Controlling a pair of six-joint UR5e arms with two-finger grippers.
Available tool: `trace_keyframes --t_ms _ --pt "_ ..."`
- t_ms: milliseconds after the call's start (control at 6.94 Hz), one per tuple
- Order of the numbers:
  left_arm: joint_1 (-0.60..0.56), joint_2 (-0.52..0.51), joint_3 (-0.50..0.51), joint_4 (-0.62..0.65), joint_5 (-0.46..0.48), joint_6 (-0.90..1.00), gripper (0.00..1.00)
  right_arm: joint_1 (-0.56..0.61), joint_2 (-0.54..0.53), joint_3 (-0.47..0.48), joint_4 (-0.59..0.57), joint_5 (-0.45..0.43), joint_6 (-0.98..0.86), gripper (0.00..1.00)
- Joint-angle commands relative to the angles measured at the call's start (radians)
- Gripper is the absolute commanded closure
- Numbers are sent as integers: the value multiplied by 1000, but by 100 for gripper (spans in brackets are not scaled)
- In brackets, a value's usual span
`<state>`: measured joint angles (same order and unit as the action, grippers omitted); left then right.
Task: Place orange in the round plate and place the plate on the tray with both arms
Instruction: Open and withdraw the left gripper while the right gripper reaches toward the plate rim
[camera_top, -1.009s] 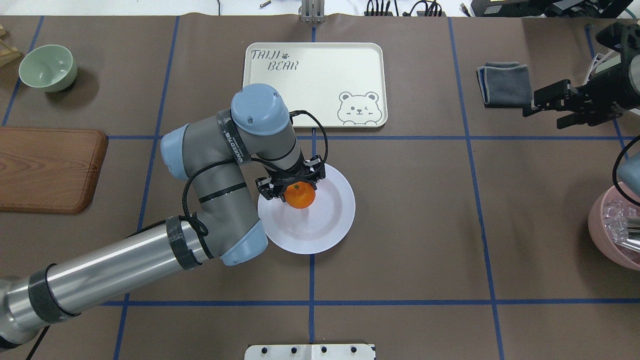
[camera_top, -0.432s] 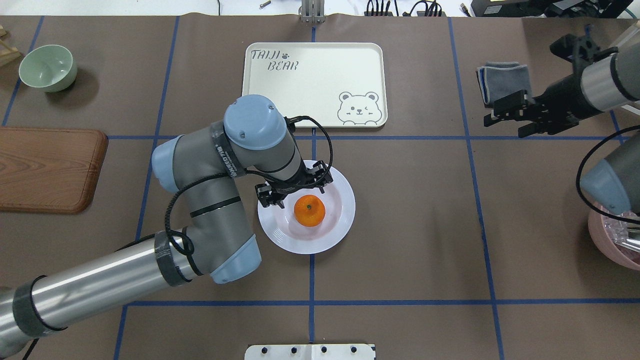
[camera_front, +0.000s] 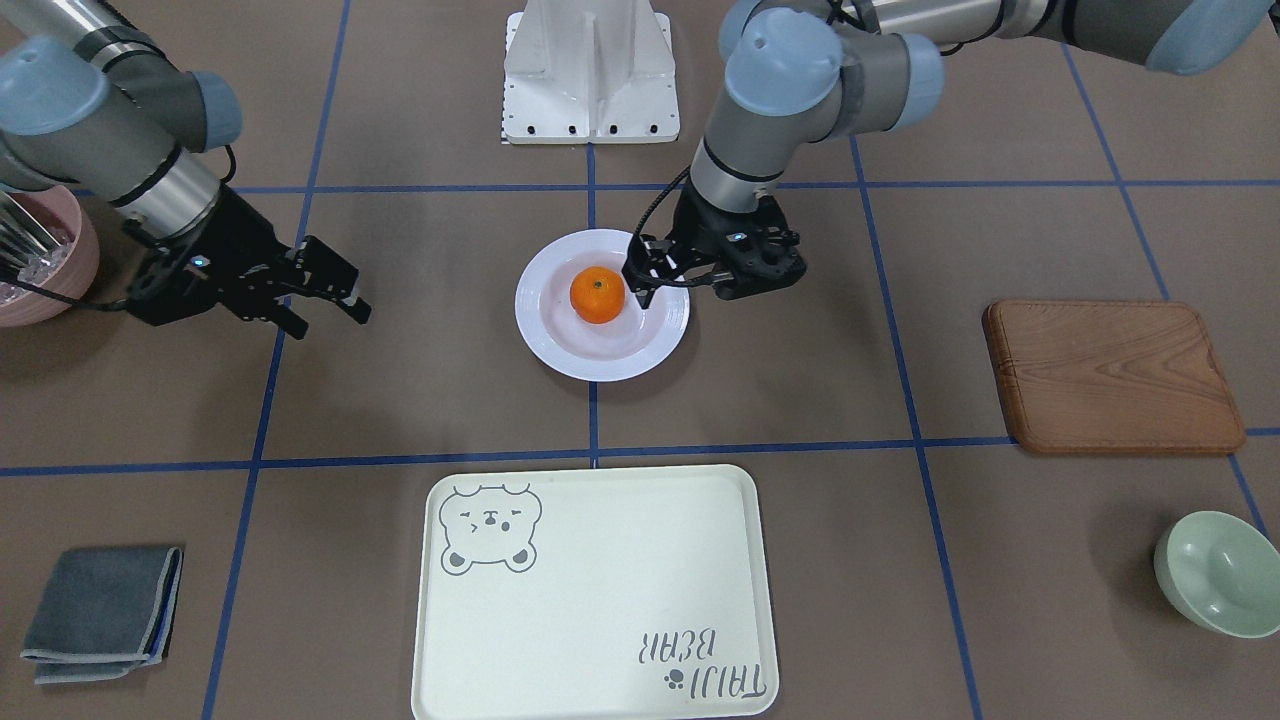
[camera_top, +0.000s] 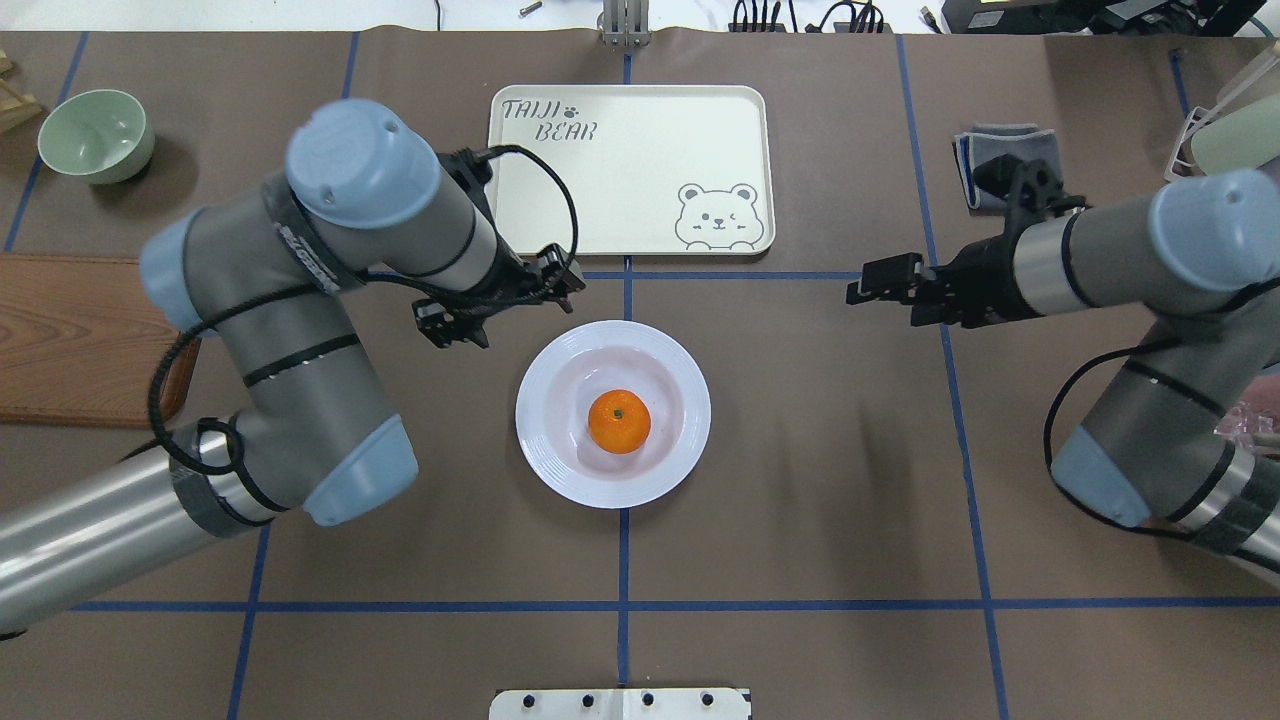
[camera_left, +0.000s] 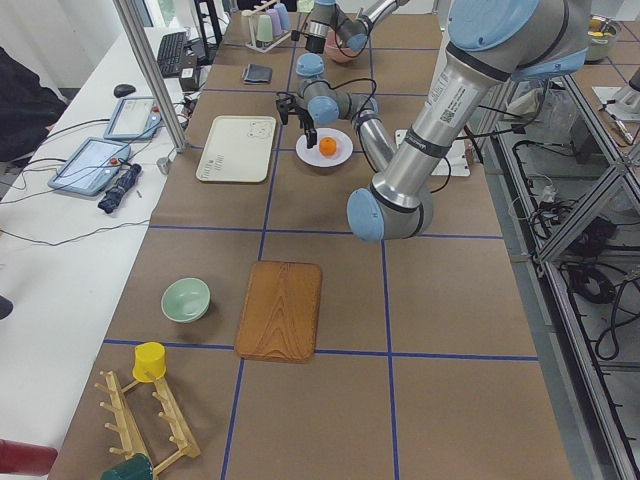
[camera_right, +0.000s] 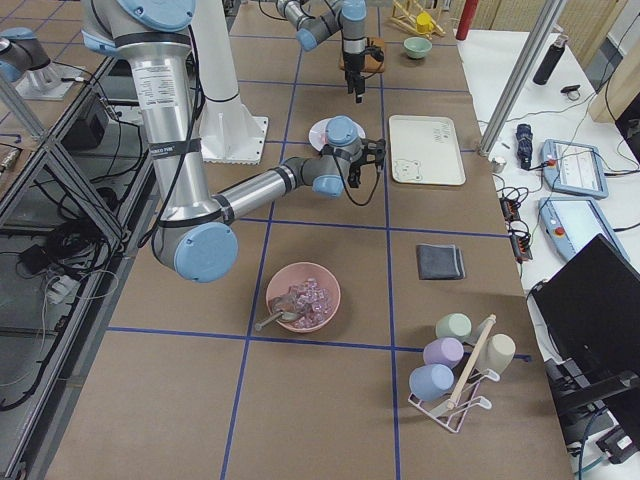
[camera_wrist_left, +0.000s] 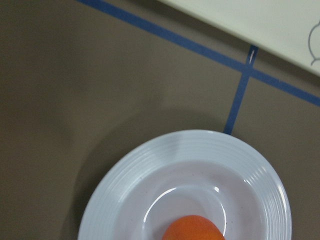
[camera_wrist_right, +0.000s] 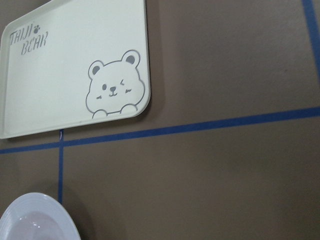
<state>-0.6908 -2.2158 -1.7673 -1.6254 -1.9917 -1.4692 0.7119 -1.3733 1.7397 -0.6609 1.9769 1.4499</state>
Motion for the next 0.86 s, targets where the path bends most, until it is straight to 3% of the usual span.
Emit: trace_keyframes --t_ms 0,144,288,721 --pt "-178 112 -87 91 8 232 2 -179 61 -113 241 -238 215 0" --pt "-261 126 -77 85 5 327 2 -231 101 -167 317 -298 280 0" --pt "-301 140 -66 82 5 384 2 -261 140 -196 322 -337 290 0" --pt "-334 244 -12 -33 51 520 2 -281 175 -221 320 -352 322 0"
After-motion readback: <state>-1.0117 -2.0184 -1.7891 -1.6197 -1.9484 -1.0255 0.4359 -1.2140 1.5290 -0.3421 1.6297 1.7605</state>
